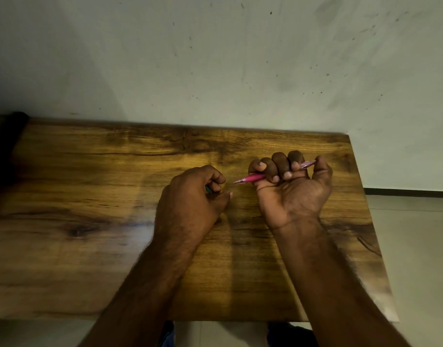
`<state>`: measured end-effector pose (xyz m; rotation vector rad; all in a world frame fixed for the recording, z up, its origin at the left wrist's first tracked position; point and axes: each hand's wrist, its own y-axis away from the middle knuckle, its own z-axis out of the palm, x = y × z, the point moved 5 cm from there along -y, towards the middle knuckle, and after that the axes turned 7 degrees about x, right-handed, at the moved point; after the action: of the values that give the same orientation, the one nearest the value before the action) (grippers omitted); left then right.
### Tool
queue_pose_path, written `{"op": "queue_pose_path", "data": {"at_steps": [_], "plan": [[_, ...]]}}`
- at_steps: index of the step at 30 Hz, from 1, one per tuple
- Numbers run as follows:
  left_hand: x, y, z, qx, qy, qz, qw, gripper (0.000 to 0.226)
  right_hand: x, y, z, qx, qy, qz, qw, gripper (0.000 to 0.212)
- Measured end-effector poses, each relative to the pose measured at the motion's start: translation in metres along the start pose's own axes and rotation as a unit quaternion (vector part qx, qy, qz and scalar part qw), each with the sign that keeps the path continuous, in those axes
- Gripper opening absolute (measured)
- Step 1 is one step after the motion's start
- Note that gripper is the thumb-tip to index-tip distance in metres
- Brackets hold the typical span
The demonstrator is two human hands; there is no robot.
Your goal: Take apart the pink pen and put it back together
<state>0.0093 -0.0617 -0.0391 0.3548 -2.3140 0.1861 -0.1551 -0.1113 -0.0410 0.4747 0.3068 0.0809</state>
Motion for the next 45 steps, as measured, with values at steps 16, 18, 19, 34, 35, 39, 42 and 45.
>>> {"op": "queue_pose_path", "data": {"at_steps": [16, 18, 19, 34, 35, 39, 42, 45], "plan": [[0.0012, 0.0009, 0.0, 0.0, 0.007, -0.007, 1.0, 0.024, -0.0001, -0.0001, 0.0004, -0.006, 0.005, 0.002, 1.0, 0.051], [0.0005, 0.0012, 0.0005, -0.002, 0.013, -0.011, 1.0, 0.025, -0.0008, 0.0002, 0.0001, -0.004, 0.013, -0.005, 1.0, 0.048], [-0.0001, 0.0011, 0.0008, -0.003, 0.016, -0.012, 1.0, 0.025, -0.0009, 0.0001, 0.0002, -0.004, 0.012, -0.006, 1.0, 0.047], [-0.0015, -0.0003, 0.001, 0.008, 0.01, -0.004, 1.0, 0.025, 0.0017, 0.0003, 0.0039, -0.036, 0.022, 0.026, 0.999, 0.047], [-0.0011, -0.0004, 0.0009, 0.008, 0.007, -0.002, 1.0, 0.024, 0.0015, 0.0002, 0.0039, -0.036, 0.019, 0.029, 0.999, 0.048], [-0.0012, -0.0001, 0.0017, 0.002, 0.012, -0.007, 1.0, 0.025, 0.0011, -0.0001, 0.0026, -0.035, 0.023, 0.021, 0.999, 0.042], [-0.0014, 0.0, 0.0021, -0.001, 0.019, -0.01, 1.0, 0.025, 0.0005, -0.001, 0.0009, -0.028, 0.016, 0.019, 0.999, 0.047], [-0.0001, 0.0, 0.0019, 0.0, 0.003, 0.0, 1.0, 0.025, -0.0006, -0.0011, 0.0006, -0.027, 0.019, 0.011, 0.999, 0.043]]}}
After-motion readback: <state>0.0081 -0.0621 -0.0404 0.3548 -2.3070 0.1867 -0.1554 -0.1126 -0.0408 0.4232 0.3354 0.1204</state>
